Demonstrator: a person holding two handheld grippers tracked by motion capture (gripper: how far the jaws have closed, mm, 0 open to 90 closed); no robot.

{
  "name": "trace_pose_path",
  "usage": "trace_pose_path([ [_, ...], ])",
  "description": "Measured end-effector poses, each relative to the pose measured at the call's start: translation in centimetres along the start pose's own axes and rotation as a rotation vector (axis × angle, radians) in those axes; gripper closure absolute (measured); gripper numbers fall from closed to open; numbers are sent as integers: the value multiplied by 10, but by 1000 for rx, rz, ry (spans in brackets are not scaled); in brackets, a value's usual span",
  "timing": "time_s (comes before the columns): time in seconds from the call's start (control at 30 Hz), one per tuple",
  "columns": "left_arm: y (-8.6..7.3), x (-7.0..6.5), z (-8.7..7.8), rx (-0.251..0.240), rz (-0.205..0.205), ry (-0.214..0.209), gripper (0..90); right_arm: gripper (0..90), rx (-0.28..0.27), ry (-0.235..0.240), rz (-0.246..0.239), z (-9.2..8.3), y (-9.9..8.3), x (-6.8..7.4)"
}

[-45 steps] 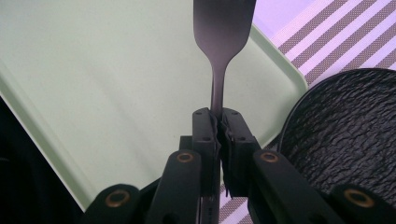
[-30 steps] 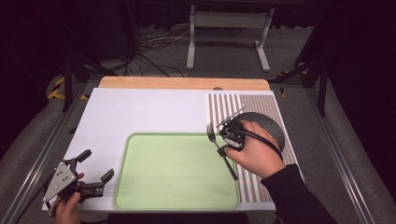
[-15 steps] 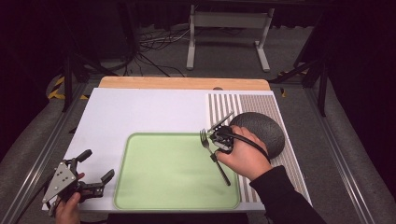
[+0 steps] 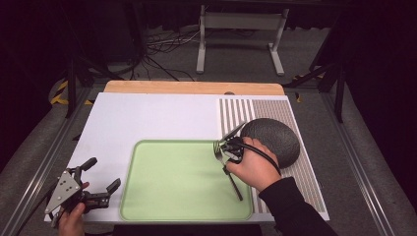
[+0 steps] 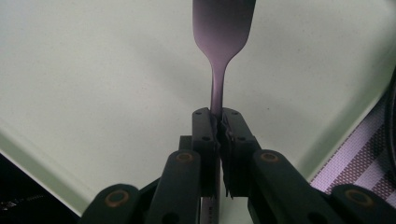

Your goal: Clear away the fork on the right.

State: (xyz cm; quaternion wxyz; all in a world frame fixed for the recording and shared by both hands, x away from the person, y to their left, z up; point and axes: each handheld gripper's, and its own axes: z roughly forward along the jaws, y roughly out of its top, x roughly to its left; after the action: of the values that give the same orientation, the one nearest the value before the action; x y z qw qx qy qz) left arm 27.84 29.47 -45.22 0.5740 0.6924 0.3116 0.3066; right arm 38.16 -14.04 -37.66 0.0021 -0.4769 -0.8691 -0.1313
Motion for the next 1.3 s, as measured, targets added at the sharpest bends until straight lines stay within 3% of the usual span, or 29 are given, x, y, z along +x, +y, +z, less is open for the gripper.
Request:
trace_pose_path([
  [0.47,1,0,-1,0,1,5,3,846,24,-15,60,15,-4,-11],
  [0.67,0,2,-3,-5,-8,11,3,845,34,-35,108,21,-4,-13],
  [1.3,0,2,-2,-4,-7,15,3,843,69,-44,137,32,-6,-13],
])
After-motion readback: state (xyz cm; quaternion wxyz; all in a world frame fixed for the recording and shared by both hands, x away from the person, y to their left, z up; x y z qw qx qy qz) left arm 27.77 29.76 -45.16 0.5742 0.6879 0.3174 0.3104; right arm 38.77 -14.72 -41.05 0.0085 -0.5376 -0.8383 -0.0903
